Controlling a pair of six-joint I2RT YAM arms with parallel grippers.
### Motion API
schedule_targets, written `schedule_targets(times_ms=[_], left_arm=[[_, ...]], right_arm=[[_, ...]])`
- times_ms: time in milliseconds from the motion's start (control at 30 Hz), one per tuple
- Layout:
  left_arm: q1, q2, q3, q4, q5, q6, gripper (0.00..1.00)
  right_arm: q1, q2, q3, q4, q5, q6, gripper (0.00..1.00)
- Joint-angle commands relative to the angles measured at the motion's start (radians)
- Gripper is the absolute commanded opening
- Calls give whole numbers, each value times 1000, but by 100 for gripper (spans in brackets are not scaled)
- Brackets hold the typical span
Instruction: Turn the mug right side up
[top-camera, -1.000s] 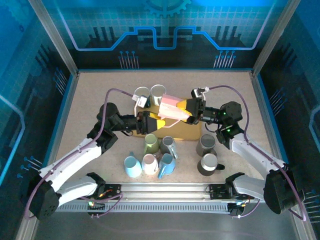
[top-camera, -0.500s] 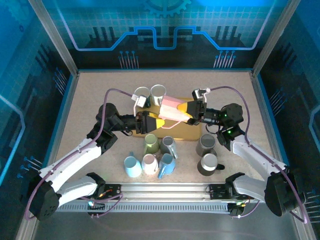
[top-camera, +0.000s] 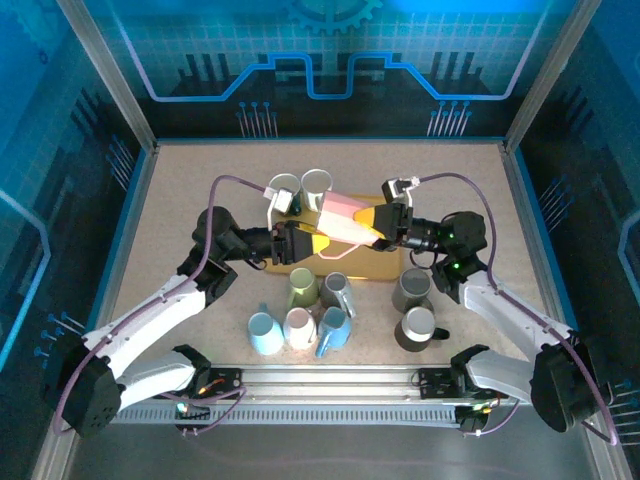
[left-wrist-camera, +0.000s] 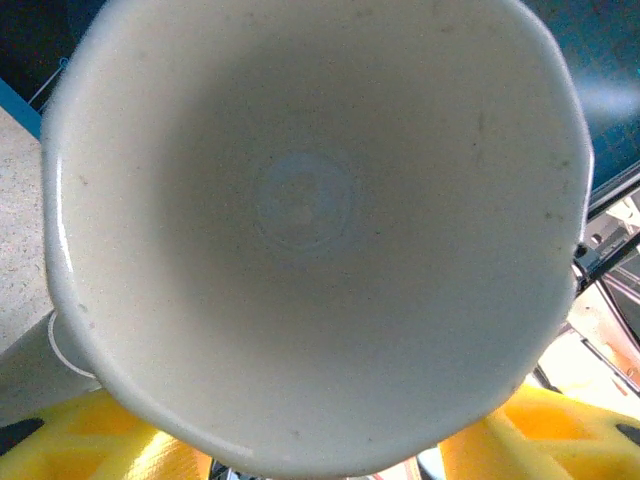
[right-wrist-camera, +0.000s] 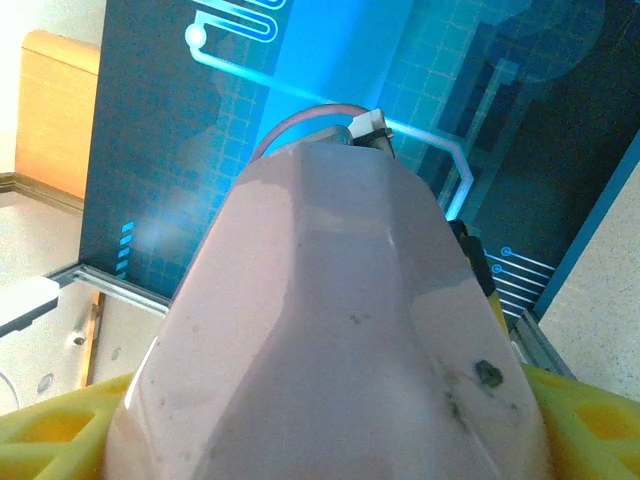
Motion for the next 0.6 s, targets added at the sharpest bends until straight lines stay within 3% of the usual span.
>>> schedule_targets(times_ms=[0, 333, 433, 567], left_arm=[[-10, -1, -8, 12, -28, 43, 53], [-21, -60, 26, -143, -59, 162, 5], [-21, -94, 28, -206, -81, 208, 0], [-20, -127, 36, -269, -93, 247, 0]], right_arm=[[46, -10, -4, 107, 34, 2, 22], [79, -2, -7, 39, 71, -45, 23], [84, -12, -6, -3, 79, -86, 35], [87, -55, 12, -134, 91, -209, 60]])
